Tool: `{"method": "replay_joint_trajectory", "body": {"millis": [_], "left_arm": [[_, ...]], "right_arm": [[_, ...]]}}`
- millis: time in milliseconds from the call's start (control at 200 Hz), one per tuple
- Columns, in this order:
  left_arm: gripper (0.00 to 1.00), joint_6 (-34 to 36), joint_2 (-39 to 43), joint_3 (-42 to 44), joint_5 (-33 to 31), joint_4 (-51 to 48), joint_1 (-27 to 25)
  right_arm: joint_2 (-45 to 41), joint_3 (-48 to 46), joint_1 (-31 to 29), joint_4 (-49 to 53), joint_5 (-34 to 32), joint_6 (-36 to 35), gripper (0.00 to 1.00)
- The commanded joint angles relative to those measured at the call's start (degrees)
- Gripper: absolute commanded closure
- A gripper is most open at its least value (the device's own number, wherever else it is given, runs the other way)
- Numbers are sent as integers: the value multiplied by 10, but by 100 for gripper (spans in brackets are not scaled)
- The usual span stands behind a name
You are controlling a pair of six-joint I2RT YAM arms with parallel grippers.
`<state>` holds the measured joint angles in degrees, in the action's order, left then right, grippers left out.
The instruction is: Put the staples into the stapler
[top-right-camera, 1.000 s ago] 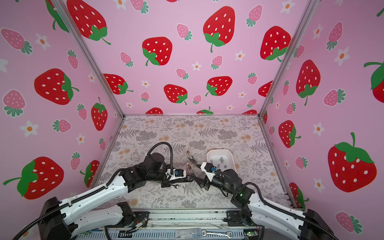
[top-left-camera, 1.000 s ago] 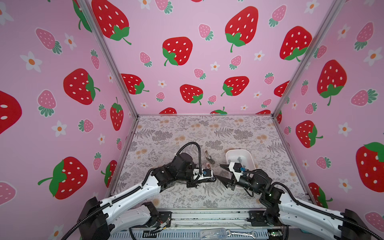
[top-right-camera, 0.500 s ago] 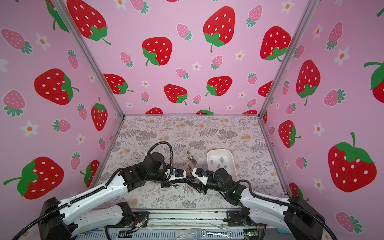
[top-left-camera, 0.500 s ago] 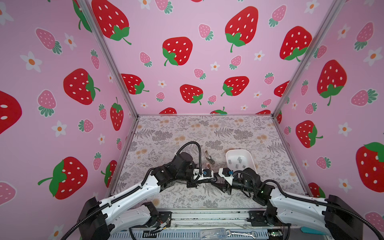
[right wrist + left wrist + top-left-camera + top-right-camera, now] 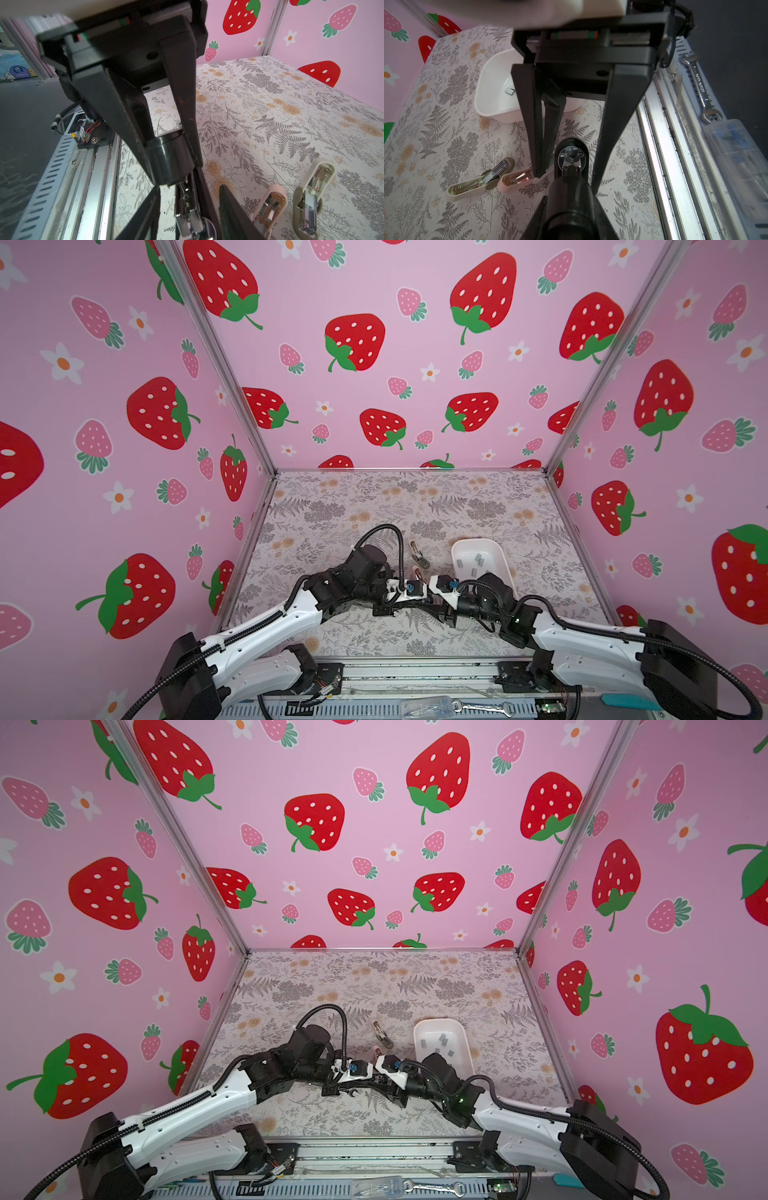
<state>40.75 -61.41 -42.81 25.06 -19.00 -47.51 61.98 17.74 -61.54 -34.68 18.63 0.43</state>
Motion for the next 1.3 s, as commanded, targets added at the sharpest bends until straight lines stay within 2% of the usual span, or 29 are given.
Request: {"method": "replay_joint_trajectory", "body": {"millis": [0,285,625,1026,1296], "left_arm": [[100,10,13,-35,30,31,-2],[100,8,25,-35,37,31,-2],[100,-19,71,-23,59,50,19],[100,-18,95,-15,88,55,28],[100,-31,113,3,116,73,56]], "right_arm": [[17,16,-6,-8,-3,-17,58],[38,5,-8,-22,-4,-19,73],[49,-20,-9,-32,-20,-17,67],[75,-11,-13,-45,-7,-21,68],[69,-38,-13,-77,-3,-37,90]]}}
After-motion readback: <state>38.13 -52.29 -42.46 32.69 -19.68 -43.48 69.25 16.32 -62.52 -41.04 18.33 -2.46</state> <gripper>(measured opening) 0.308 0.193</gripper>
